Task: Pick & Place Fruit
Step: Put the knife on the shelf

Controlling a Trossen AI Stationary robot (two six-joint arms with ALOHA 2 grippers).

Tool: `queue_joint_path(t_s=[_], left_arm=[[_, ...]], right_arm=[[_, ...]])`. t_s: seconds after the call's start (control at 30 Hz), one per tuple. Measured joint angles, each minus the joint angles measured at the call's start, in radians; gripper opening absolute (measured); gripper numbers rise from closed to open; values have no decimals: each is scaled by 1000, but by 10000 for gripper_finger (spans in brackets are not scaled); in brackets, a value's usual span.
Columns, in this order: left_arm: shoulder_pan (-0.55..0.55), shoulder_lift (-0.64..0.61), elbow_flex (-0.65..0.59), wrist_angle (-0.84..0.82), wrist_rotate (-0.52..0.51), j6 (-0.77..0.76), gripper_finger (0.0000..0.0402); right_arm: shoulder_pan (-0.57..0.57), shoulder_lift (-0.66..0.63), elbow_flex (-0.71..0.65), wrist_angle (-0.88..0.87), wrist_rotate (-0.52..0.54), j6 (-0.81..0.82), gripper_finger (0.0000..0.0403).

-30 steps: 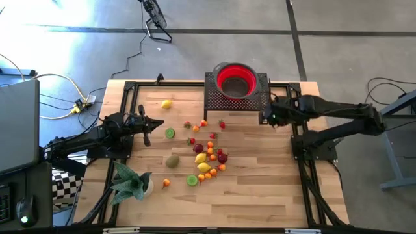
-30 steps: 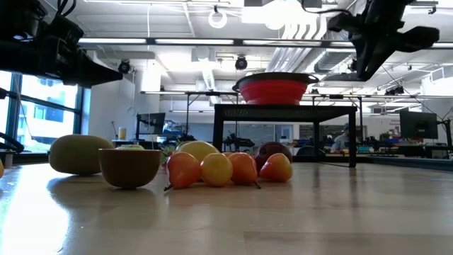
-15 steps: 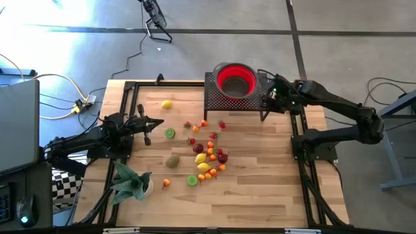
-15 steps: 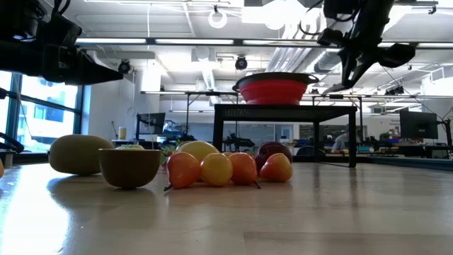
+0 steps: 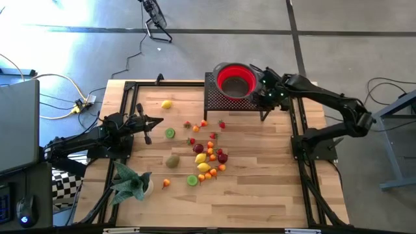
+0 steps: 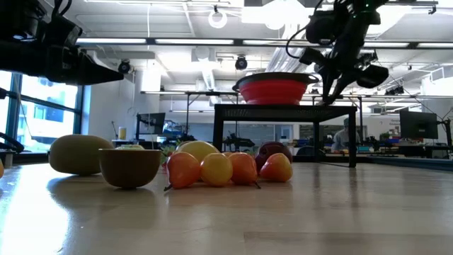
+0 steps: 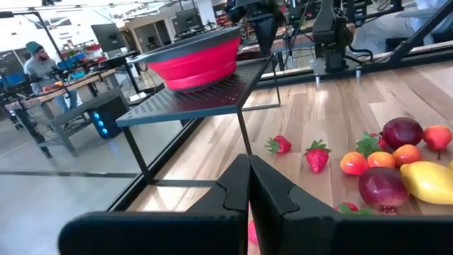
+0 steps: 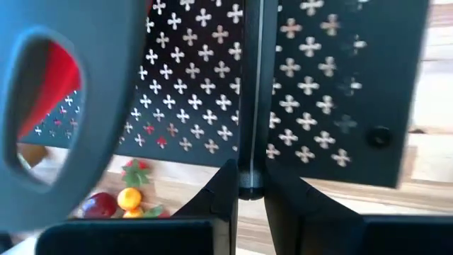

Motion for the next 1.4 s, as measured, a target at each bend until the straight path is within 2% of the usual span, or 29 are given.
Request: queue_joint_path(t_s=[0.17,0.53,0.8,0.97,1.1,1.4], left_arm=[[0,0,1,-1,0,0,0],[0,0,1,-2,0,-1,0],[0,0,1,-2,0,-1,0],[0,0,1,-2,0,-1,0],[0,0,1,-2,1,-1,0],[0,0,1,-2,3,-2,0]], right_arm=[[-12,4,0,47,-33,33,40],[-18,4,0,52,-32,50,43],[-18,4,0,51,-19,49,108],[-18,-2,0,51,-23,41,126],[-17,-35,0,41,22,23,117],[-12,-140,0,35,81,-18,67]])
